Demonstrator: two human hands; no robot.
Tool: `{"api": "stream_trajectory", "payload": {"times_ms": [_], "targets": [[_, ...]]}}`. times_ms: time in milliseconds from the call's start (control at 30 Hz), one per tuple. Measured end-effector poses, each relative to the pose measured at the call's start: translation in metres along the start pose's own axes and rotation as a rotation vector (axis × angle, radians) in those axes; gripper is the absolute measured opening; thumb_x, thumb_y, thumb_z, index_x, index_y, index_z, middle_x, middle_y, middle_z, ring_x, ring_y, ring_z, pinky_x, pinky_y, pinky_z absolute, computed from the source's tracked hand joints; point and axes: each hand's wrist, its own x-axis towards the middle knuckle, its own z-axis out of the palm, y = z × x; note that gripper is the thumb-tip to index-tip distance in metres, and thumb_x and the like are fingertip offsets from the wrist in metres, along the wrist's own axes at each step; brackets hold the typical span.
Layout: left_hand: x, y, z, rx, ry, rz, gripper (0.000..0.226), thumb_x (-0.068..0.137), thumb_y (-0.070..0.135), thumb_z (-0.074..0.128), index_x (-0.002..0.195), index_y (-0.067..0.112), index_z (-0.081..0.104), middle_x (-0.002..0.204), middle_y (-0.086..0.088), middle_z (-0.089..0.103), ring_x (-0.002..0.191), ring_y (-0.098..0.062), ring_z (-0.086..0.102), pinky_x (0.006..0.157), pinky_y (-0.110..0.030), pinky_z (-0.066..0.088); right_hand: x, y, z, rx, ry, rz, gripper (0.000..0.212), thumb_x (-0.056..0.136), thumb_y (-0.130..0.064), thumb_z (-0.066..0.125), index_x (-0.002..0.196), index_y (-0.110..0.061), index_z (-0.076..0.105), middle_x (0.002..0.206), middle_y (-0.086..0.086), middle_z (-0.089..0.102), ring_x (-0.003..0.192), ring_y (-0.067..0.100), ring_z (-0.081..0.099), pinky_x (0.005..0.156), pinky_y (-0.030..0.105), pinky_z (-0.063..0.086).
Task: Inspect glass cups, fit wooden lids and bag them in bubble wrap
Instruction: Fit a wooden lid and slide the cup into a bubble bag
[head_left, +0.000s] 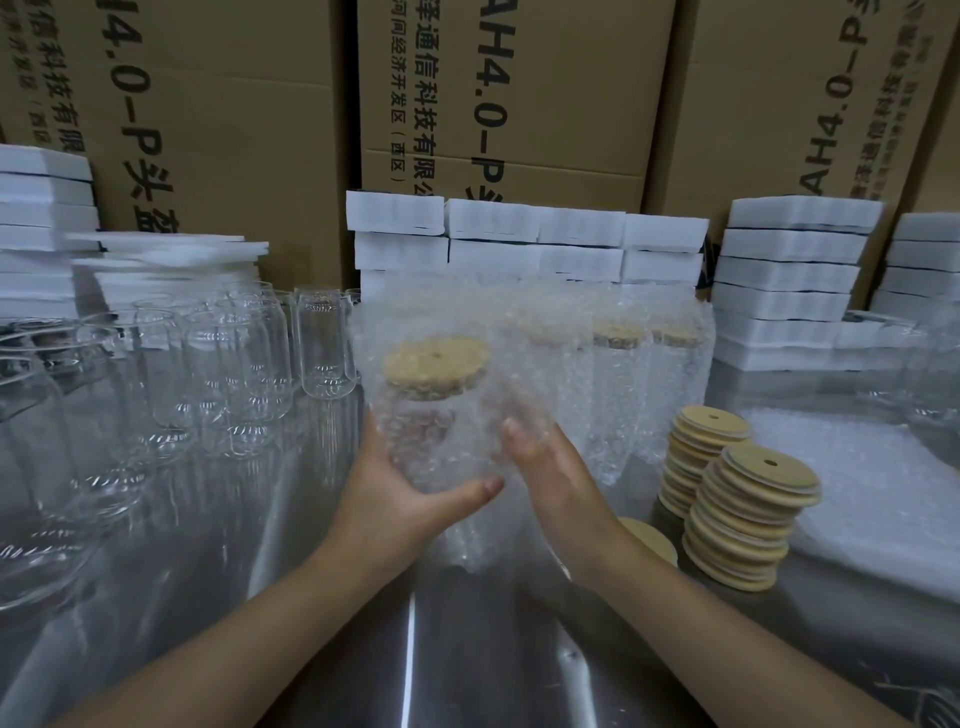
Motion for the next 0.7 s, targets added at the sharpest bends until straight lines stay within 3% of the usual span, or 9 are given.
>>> {"api": "stream_trajectory", "payload": {"times_ms": [67,200,300,367,433,500,567,633,700], "targets": [[0.002,-0.001,-0.002,-0.068,0.078,0.004,0.083,0.053,0.035,0.086,0.125,0.008,0.055,0.11,0.004,0.073,0.103,-0.012,0.07,0.086,-0.021,0.054,0.002,0.002,-0.002,0.007,-0.003,0.035,0.057,0.07,-0.077,0.043,0.122,-0.055,0.043,0.125,-0.043,0.047,0.125,-0.02,0.035,0.097,0.004,0.031],[0.004,-0.001,-0.006,-0.147,0.222,0.011,0.079,0.056,0.04,0.082,0.123,0.011,0.054,0.106,0.008,0.074,0.097,-0.008,0.071,0.077,-0.014,0.053,0.007,0.011,-0.003,-0.014,-0.062,0.072,0.089,0.069,-0.085,0.039,0.139,-0.031,0.047,0.14,-0.017,0.05,0.13,-0.003,0.043,0.117,0.036,0.028],[0.005,-0.001,-0.01,-0.204,0.308,0.009,0.081,0.059,0.044,0.08,0.128,0.015,0.05,0.108,0.004,0.072,0.1,-0.012,0.07,0.082,-0.022,0.055,0.009,0.016,-0.002,-0.003,-0.134,0.117,0.083,0.068,-0.088,0.041,0.132,-0.036,0.053,0.135,-0.015,0.056,0.128,0.004,0.048,0.115,0.041,0.031],[0.006,-0.001,-0.011,-0.25,0.346,-0.001,0.087,0.06,0.047,0.079,0.133,0.014,0.045,0.114,0.0,0.07,0.105,-0.016,0.068,0.091,-0.035,0.054,0.009,0.019,0.001,-0.039,-0.19,0.178,0.074,0.069,-0.09,0.039,0.126,-0.045,0.055,0.129,-0.014,0.06,0.119,0.007,0.056,0.107,0.042,0.039],[0.007,0.0,-0.012,-0.268,0.367,-0.003,0.09,0.062,0.049,0.078,0.138,0.015,0.042,0.12,-0.003,0.068,0.11,-0.019,0.066,0.096,-0.039,0.051,0.009,0.024,0.001,-0.104,-0.232,0.259,0.079,0.064,-0.096,0.036,0.121,-0.046,0.057,0.119,-0.008,0.066,0.105,0.01,0.059,0.093,0.036,0.043],[0.006,0.001,-0.013,-0.25,0.378,0.0,0.08,0.063,0.05,0.076,0.133,0.023,0.046,0.119,0.001,0.068,0.11,-0.016,0.066,0.09,-0.029,0.053,0.009,0.025,0.001,-0.203,-0.259,0.292,0.077,0.056,-0.102,0.027,0.096,-0.048,0.066,0.087,-0.003,0.072,0.079,0.007,0.062,0.075,0.028,0.041],[0.006,0.002,-0.012,-0.26,0.368,-0.024,0.071,0.063,0.05,0.074,0.126,0.03,0.048,0.115,0.004,0.069,0.107,-0.015,0.068,0.085,-0.027,0.053,0.009,0.021,-0.001,-0.279,-0.222,0.267,0.071,0.049,-0.104,0.019,0.064,-0.051,0.064,0.06,-0.017,0.064,0.058,-0.007,0.057,0.065,0.021,0.038],[0.006,0.002,-0.01,-0.293,0.334,-0.056,0.07,0.062,0.049,0.073,0.124,0.029,0.048,0.11,0.003,0.071,0.105,-0.019,0.069,0.087,-0.035,0.053,0.007,0.014,0.0,-0.219,-0.169,0.174,0.057,0.051,-0.102,0.029,0.07,-0.059,0.061,0.069,-0.032,0.062,0.068,-0.017,0.057,0.068,0.017,0.041],[0.004,0.003,-0.007,-0.32,0.291,-0.077,0.069,0.063,0.049,0.072,0.124,0.027,0.048,0.109,0.001,0.072,0.105,-0.022,0.069,0.092,-0.043,0.053,0.006,0.013,-0.001,-0.093,-0.179,0.102,0.052,0.059,-0.087,0.057,0.103,-0.06,0.054,0.102,-0.03,0.065,0.099,-0.009,0.061,0.084,0.024,0.05]]}}
